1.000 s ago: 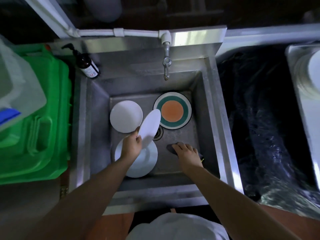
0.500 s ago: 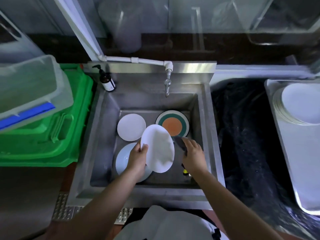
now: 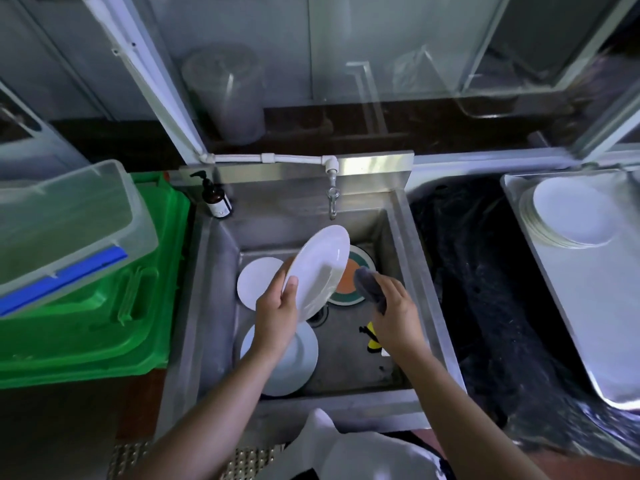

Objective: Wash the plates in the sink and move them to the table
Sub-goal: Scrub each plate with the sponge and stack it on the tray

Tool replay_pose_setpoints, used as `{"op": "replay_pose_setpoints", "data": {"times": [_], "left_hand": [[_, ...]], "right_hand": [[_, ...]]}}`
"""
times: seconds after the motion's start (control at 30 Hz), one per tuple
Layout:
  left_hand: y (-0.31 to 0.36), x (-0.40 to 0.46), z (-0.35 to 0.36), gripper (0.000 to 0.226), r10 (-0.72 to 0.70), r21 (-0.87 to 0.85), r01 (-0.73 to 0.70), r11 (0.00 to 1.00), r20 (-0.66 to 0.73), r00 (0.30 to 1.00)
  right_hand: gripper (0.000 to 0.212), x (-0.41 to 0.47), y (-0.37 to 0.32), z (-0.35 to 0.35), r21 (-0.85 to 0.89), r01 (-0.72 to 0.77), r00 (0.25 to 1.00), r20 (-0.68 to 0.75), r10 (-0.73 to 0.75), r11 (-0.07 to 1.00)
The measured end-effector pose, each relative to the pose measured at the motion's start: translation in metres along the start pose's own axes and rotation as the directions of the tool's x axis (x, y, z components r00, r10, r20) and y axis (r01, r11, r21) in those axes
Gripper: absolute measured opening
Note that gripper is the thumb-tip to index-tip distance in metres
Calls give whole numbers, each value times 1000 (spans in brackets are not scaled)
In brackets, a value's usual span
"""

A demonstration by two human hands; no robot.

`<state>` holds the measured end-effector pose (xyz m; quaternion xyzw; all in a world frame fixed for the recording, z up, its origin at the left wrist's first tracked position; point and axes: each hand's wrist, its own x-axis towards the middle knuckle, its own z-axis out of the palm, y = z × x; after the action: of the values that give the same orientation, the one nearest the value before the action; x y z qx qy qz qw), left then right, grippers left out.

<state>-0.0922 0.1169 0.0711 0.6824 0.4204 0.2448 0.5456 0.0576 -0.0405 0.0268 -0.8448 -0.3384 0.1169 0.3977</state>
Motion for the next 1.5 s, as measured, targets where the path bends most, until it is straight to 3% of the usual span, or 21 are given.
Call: {"op": "replay_pose_setpoints", "data": {"times": [0.37, 0.6, 0.73, 0.8, 0.9, 1.03, 1.17, 1.27, 1.33, 1.4, 1.5], "left_hand": [[30, 15, -27, 37, 252, 133, -244, 961, -48, 967], [38, 20, -25, 37, 227, 99, -218, 971, -91, 970], [41, 23, -20, 37, 138, 6, -138, 990, -96, 986], [42, 28, -17, 36, 15, -184, -37, 982, -119, 993], [46, 33, -12, 29, -211, -483, 156, 862, -62, 975], [48, 36, -13, 27, -375, -601, 336, 726, 63, 925], [49, 32, -9, 24, -372, -634, 368, 680, 134, 919], [48, 26, -2, 40, -316, -636, 356, 685, 182, 931], [48, 22, 1, 65, -286, -648, 376, 662, 246, 926], [49, 18, 2, 70, -245, -661, 392, 640, 307, 920], [47, 14, -2, 74, -202, -666, 410, 623, 369, 907]], "right_hand": [[63, 15, -37, -13, -2, 91, 991, -100, -91, 996], [61, 16, -49, -19, 7, 78, 989, -124, -76, 997], [61, 19, -51, -22, 4, 65, 992, -112, -65, 998], [61, 20, -53, -24, -1, 65, 992, -111, -65, 998], [61, 21, -56, -27, 21, 69, 988, -138, -66, 997], [61, 24, -56, -32, 23, 70, 986, -156, -66, 997], [57, 25, -62, -32, 66, 16, 976, -217, -2, 998], [59, 28, -80, -18, 44, 144, 940, -318, -123, 989], [54, 26, -99, -3, 45, 306, 930, -230, -288, 951], [51, 18, -109, 14, -8, 398, 914, -76, -398, 917], [50, 11, -102, 29, -108, 399, 913, -41, -405, 911]]}}
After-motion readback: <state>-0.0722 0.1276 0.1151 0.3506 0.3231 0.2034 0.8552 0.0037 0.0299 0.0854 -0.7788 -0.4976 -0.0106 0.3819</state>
